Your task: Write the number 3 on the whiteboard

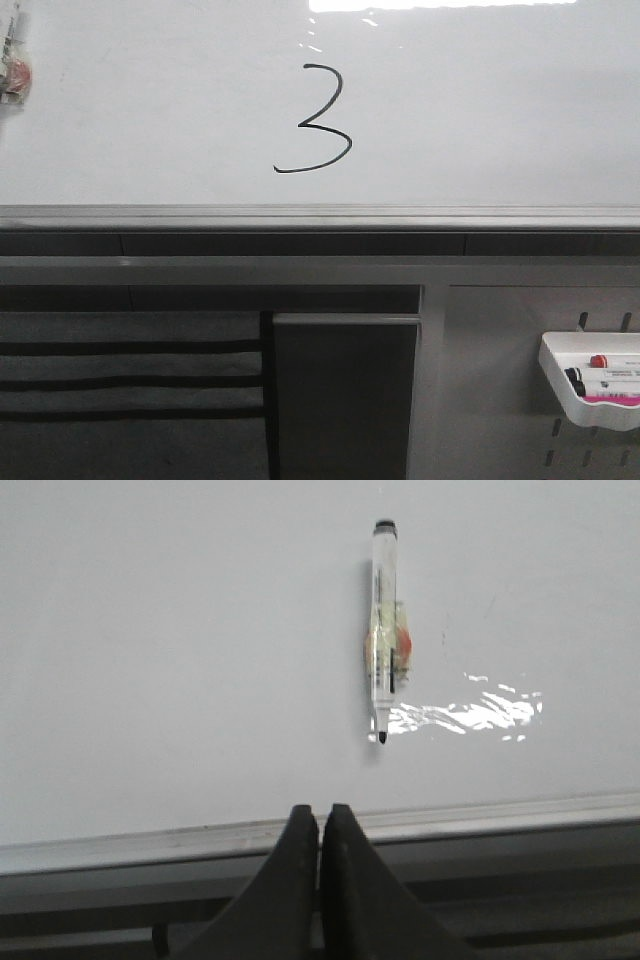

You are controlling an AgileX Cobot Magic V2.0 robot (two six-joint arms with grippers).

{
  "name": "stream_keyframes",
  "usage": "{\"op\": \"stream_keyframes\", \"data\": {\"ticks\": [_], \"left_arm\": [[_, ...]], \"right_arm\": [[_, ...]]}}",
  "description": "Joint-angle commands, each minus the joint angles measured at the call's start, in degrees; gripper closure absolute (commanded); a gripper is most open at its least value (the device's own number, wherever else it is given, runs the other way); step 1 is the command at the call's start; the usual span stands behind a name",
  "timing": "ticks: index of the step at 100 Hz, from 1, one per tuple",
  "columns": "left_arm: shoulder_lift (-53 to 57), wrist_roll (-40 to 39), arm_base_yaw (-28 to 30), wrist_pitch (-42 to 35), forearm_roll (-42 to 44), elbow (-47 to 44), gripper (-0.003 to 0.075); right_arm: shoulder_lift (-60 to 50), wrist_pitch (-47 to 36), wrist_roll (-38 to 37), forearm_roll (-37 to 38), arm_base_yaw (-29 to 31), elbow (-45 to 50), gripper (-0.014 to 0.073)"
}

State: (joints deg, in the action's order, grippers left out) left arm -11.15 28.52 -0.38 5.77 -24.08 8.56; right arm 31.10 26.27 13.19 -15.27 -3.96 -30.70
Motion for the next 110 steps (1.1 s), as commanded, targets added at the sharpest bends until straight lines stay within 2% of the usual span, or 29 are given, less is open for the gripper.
{"op": "stream_keyframes", "data": {"ticks": [1,18,23,29,38,43,110], "left_arm": [[4.6,-0.4,-0.5,-5.8,-0.1,-0.7,0.0741],[10.8,-0.4,-0.5,-6.8,-2.0,-4.4,0.0741],[12.1,-2.4,-0.5,-6.8,-0.1,-5.4,0.0741],[13.1,-11.6,-0.5,-7.2,6.7,-6.9,0.0741],[13.0,-29.2,-0.8,-9.3,23.0,-9.4,0.0741],[13.0,-33.1,-0.8,-7.1,27.3,-9.2,0.0741],[13.0,-33.1,-0.8,-6.7,27.3,-9.2,0.0741]], "right_arm": [[0.0,-4.5,0.0,-0.4,0.3,-1.5,0.0663],[0.0,-4.5,0.0,-0.4,0.3,-1.5,0.0663],[0.0,-4.5,0.0,-0.4,0.3,-1.5,0.0663],[0.0,-4.5,0.0,-0.4,0.3,-1.5,0.0663],[0.0,-4.5,0.0,-0.4,0.3,-1.5,0.0663],[0.0,-4.4,0.0,-0.4,0.3,-1.5,0.0663],[0.0,-4.5,0.0,-0.4,0.3,-1.5,0.0663]]}}
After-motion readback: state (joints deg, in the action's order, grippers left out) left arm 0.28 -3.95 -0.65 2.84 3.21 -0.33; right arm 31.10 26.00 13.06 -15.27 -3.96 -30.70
